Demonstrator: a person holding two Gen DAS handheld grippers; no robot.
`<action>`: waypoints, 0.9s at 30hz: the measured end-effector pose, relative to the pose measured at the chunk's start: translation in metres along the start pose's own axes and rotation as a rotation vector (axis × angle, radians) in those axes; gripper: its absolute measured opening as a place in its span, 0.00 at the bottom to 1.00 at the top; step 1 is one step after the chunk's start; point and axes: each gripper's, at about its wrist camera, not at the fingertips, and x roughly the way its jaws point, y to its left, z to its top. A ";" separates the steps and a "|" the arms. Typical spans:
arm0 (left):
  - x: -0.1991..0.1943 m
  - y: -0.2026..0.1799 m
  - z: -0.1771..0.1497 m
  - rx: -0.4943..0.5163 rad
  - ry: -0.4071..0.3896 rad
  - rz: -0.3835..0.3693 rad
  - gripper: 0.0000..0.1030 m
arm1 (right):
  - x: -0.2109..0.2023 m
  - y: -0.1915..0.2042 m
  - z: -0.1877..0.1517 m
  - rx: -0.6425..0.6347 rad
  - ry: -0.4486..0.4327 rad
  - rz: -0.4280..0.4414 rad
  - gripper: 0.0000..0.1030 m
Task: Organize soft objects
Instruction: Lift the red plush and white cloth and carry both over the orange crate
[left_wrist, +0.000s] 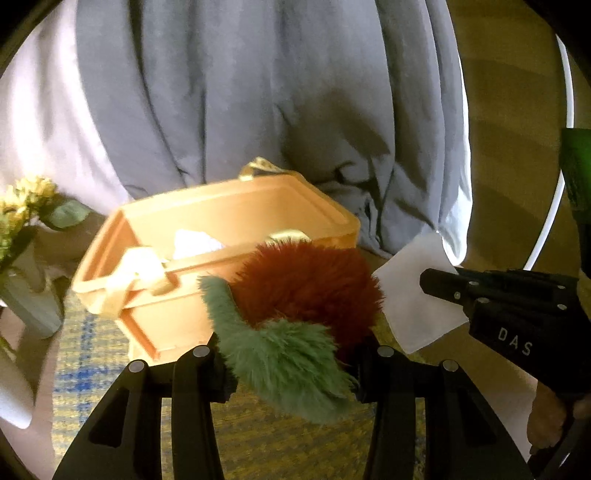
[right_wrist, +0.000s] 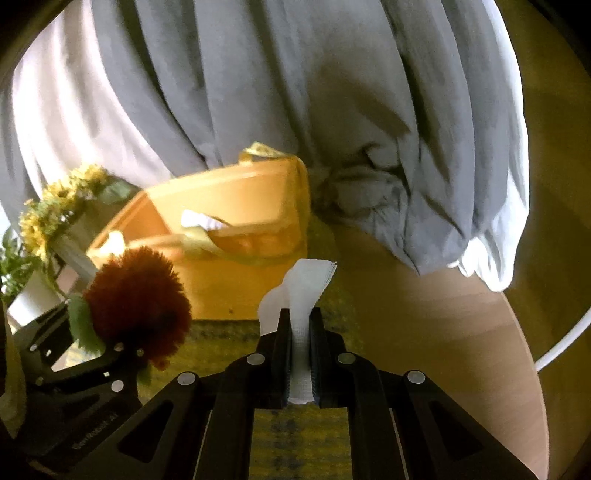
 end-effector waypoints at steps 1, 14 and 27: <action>-0.004 0.002 0.001 -0.005 -0.008 0.005 0.43 | -0.003 0.003 0.002 -0.002 -0.008 0.006 0.09; -0.052 0.036 0.025 -0.020 -0.149 0.114 0.43 | -0.030 0.047 0.034 -0.032 -0.147 0.114 0.09; -0.066 0.060 0.064 0.012 -0.284 0.202 0.43 | -0.035 0.072 0.076 -0.068 -0.286 0.156 0.09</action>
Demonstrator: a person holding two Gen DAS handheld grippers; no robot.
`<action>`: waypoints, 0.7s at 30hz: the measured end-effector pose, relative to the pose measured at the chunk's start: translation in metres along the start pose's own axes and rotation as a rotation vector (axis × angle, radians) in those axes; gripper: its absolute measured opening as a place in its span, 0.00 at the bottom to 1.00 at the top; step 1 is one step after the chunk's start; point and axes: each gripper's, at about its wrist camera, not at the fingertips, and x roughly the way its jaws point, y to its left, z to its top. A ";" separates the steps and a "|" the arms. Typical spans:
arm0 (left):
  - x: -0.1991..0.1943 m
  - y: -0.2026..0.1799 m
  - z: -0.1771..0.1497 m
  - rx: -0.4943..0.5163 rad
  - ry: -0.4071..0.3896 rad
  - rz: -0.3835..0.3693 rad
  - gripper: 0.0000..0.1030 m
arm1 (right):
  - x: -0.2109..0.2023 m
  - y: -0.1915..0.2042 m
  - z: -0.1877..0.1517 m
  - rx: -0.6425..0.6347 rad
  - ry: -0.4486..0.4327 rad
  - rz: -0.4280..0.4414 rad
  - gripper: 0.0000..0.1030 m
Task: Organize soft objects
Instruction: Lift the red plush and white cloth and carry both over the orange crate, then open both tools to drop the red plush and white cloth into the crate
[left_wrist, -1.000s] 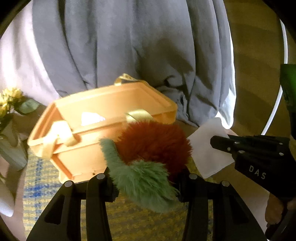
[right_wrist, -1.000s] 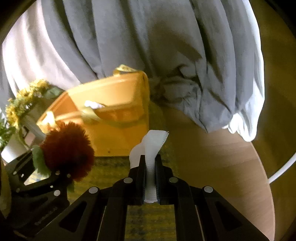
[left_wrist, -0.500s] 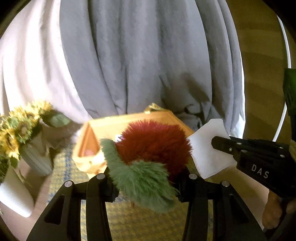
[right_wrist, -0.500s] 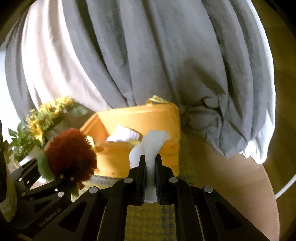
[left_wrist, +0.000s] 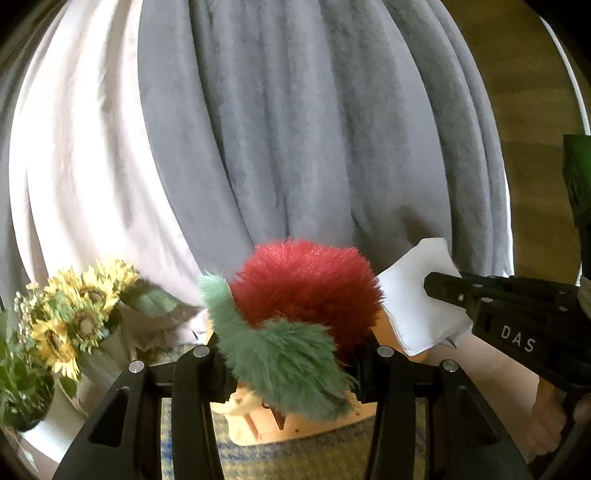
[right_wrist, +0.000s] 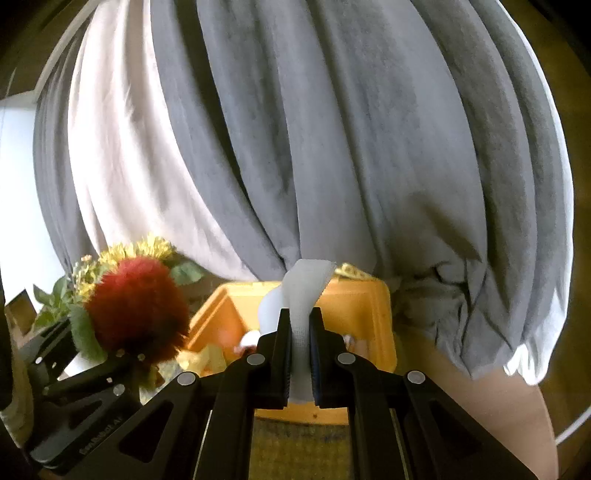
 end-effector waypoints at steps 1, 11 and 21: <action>0.003 0.002 0.002 0.000 -0.002 0.008 0.43 | 0.005 0.000 0.004 -0.001 -0.004 0.001 0.09; 0.042 0.016 0.013 0.024 0.000 0.042 0.44 | 0.044 -0.002 0.017 0.001 0.018 -0.005 0.09; 0.102 0.023 0.004 0.032 0.097 0.036 0.44 | 0.098 -0.012 0.019 -0.008 0.108 -0.023 0.09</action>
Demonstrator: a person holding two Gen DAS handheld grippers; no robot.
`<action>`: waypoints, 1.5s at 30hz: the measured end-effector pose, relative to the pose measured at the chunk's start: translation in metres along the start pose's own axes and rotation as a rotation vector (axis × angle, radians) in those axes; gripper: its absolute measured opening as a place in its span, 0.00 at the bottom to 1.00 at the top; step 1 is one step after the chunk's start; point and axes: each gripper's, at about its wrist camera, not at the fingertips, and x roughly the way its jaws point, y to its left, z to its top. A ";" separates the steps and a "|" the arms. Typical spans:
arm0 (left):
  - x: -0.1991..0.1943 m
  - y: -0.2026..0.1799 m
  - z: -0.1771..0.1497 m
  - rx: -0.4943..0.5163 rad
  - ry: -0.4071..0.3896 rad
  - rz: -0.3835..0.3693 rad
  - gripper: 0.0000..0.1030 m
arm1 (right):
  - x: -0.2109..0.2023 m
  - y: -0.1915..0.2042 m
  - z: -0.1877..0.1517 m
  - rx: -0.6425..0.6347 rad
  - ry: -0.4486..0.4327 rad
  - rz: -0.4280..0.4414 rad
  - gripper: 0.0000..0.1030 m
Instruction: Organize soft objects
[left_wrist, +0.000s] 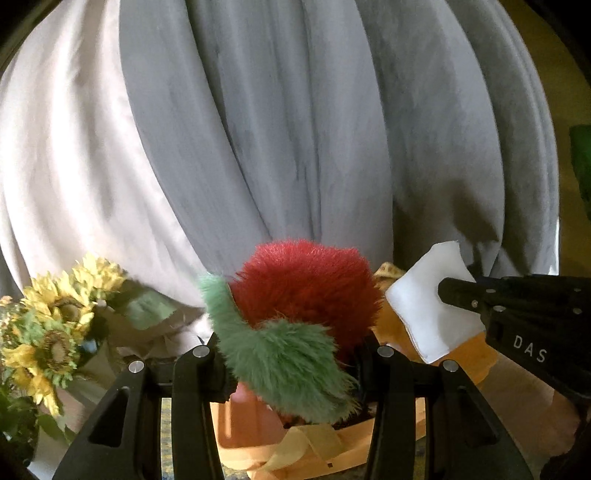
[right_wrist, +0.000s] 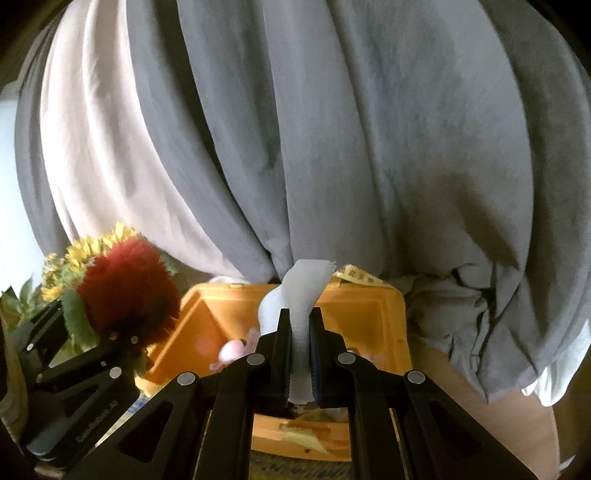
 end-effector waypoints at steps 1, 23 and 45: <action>0.008 0.000 -0.002 0.003 0.016 -0.005 0.44 | 0.004 -0.001 0.000 -0.003 0.008 -0.003 0.09; 0.052 -0.001 -0.019 0.005 0.171 0.025 0.83 | 0.073 -0.024 -0.012 0.015 0.171 -0.079 0.55; -0.126 0.018 -0.031 -0.092 0.013 0.174 1.00 | -0.091 0.026 -0.045 0.021 -0.066 -0.173 0.90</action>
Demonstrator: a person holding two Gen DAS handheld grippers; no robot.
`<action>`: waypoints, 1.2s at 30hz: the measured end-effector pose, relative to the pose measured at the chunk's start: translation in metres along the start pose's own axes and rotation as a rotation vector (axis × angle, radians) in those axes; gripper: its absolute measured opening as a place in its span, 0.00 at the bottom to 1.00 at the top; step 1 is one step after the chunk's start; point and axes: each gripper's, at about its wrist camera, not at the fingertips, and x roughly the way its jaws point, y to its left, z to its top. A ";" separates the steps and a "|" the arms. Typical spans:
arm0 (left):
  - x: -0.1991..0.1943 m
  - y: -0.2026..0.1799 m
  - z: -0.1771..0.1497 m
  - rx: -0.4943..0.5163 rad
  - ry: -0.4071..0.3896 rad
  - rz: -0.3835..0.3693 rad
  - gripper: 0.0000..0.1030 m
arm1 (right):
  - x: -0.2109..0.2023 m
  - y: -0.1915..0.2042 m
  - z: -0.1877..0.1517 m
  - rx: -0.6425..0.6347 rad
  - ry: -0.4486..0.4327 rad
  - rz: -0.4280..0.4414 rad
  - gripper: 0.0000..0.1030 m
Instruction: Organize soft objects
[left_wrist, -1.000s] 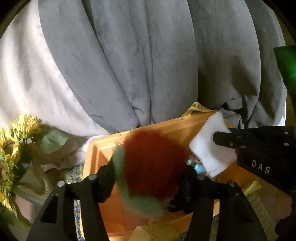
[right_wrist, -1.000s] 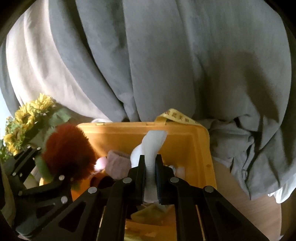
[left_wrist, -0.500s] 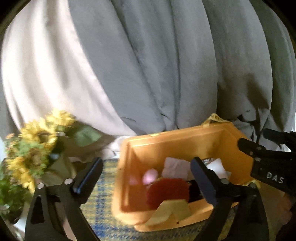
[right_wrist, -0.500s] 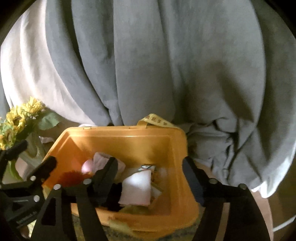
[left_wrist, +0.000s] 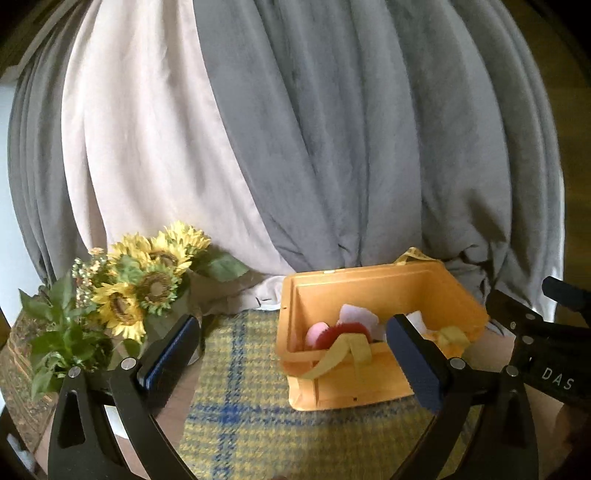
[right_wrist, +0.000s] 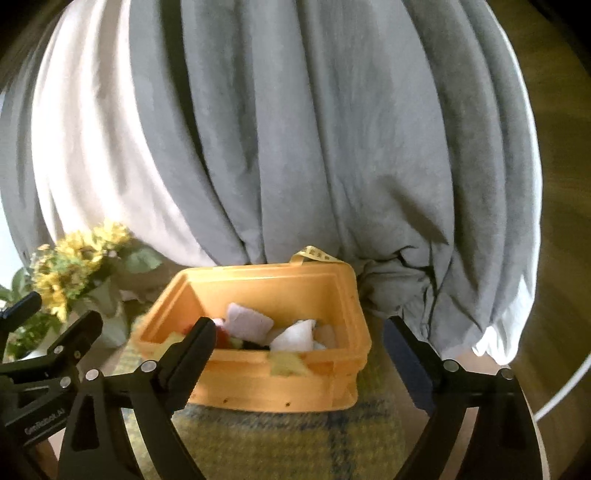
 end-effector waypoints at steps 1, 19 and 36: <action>-0.008 0.002 -0.001 0.003 -0.005 -0.006 1.00 | -0.009 0.003 -0.003 0.003 -0.006 -0.003 0.90; -0.101 0.027 -0.036 0.019 -0.048 -0.070 1.00 | -0.125 0.037 -0.051 0.046 -0.070 -0.125 0.90; -0.203 0.012 -0.073 -0.036 -0.067 -0.038 1.00 | -0.216 0.021 -0.086 0.016 -0.089 -0.066 0.93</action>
